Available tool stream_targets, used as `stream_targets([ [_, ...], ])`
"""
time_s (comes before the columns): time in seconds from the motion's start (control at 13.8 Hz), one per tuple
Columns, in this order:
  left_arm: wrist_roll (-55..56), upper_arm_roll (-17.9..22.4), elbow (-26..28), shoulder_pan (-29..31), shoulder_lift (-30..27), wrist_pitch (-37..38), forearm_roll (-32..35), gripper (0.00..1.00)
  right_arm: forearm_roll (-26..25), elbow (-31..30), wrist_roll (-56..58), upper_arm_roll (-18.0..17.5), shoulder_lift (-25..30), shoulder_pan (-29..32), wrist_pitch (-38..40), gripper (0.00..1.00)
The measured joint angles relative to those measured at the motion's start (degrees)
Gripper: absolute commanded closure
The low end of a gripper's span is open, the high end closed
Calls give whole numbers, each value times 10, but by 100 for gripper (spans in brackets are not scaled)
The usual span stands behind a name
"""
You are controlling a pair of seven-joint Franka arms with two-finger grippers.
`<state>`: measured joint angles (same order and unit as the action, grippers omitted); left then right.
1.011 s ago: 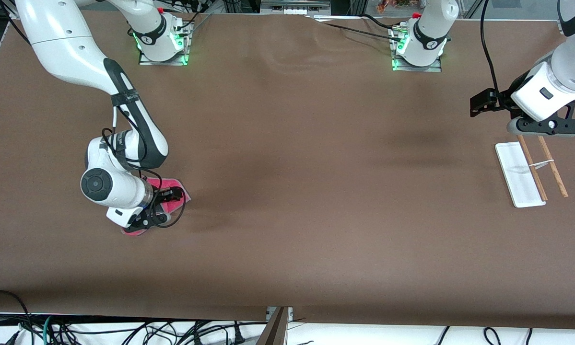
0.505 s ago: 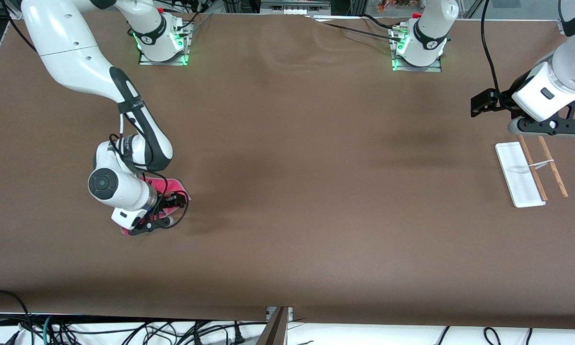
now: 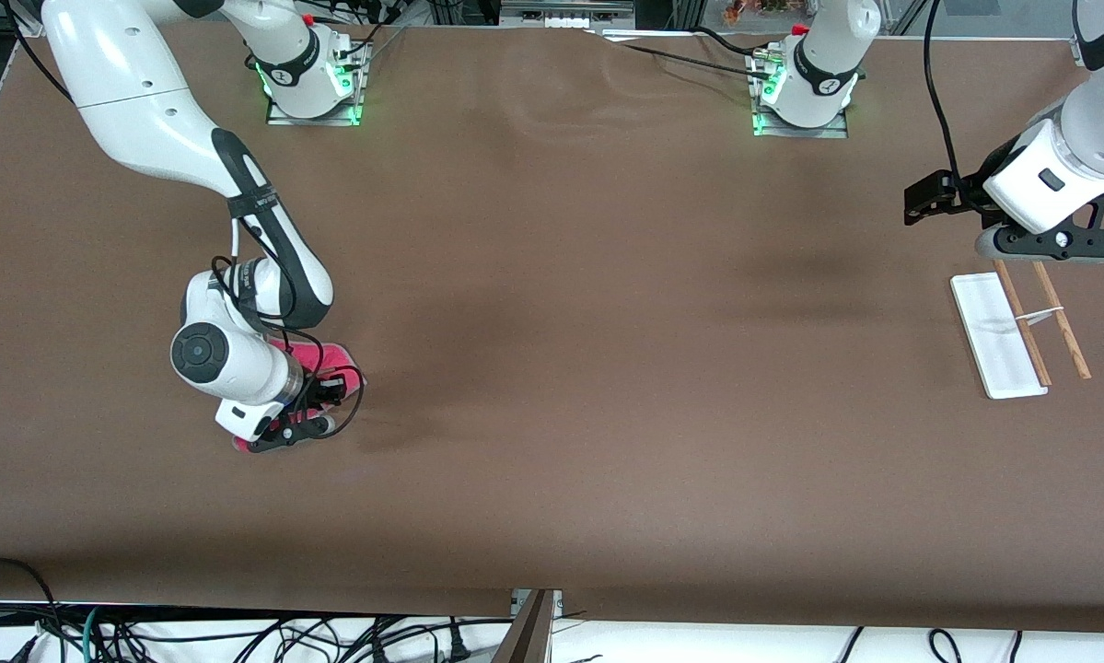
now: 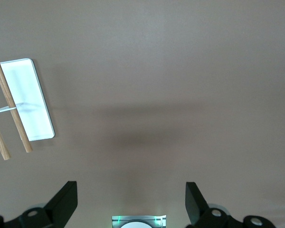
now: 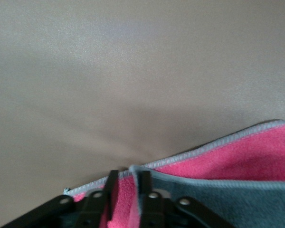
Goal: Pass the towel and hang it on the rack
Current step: 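Close the right gripper on the towel edge, then lift the towel with the right gripper while the left gripper approaches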
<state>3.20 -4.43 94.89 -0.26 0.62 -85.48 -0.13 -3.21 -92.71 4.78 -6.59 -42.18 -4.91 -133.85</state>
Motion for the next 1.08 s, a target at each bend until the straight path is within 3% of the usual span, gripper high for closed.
stream_targets([
  [0.58,0,0,0,0,0,0,0,0,0,1,-1,0,2,0,22,100],
  [0.79,0,0,0,0,0,0,0,0,0,19,0,-5,28,-5,57,100],
  [1.08,0,0,0,0,0,0,0,0,1,76,-2,-70,87,-9,146,100],
])
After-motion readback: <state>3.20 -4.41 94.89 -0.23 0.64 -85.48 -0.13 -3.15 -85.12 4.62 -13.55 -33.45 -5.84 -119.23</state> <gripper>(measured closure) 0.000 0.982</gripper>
